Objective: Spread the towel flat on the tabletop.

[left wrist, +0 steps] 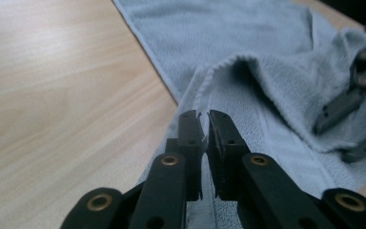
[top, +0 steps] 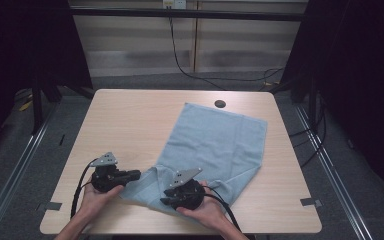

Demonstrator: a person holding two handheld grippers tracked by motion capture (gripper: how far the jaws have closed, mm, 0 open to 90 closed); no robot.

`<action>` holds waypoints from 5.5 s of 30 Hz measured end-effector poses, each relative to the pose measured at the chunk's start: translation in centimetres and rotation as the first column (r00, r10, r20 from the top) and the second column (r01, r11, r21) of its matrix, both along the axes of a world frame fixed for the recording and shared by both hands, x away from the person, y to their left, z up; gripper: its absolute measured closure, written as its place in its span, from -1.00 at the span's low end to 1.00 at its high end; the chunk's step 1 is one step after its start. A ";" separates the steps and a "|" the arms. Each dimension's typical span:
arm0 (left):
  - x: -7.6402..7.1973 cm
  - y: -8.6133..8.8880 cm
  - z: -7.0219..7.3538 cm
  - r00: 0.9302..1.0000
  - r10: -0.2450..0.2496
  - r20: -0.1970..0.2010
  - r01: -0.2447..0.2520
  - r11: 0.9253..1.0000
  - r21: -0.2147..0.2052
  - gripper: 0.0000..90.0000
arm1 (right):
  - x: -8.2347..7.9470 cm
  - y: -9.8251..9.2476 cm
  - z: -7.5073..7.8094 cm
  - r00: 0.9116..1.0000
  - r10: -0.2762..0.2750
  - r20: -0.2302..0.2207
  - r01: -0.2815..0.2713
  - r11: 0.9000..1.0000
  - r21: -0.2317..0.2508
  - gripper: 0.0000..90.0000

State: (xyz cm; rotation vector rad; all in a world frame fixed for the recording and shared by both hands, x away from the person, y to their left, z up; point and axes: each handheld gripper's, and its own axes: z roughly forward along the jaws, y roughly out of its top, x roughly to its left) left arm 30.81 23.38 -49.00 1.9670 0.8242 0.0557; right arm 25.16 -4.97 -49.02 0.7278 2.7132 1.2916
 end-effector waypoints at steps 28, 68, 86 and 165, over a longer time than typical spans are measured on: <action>1.7 2.3 1.5 0.986 0.164 0.013 -0.162 0.984 -0.070 0.01 | -2.2 -19.4 4.8 0.885 -0.460 0.071 0.444 0.880 0.167 0.96; 4.2 -0.1 -0.1 0.995 0.013 -0.096 -0.019 0.998 -0.060 -0.32 | 0.4 -20.3 5.1 0.862 -0.502 0.066 0.482 0.853 0.199 0.95; 2.6 -0.3 3.9 0.997 -0.033 0.065 0.044 0.985 -0.165 0.93 | 0.5 -20.7 6.2 0.854 -0.515 0.072 0.489 0.843 0.226 0.96; -7.0 1.7 -1.0 0.991 -0.108 -0.079 0.116 0.987 0.112 0.53 | -10.5 -19.0 3.8 0.965 -0.246 -0.085 0.257 0.956 0.142 0.58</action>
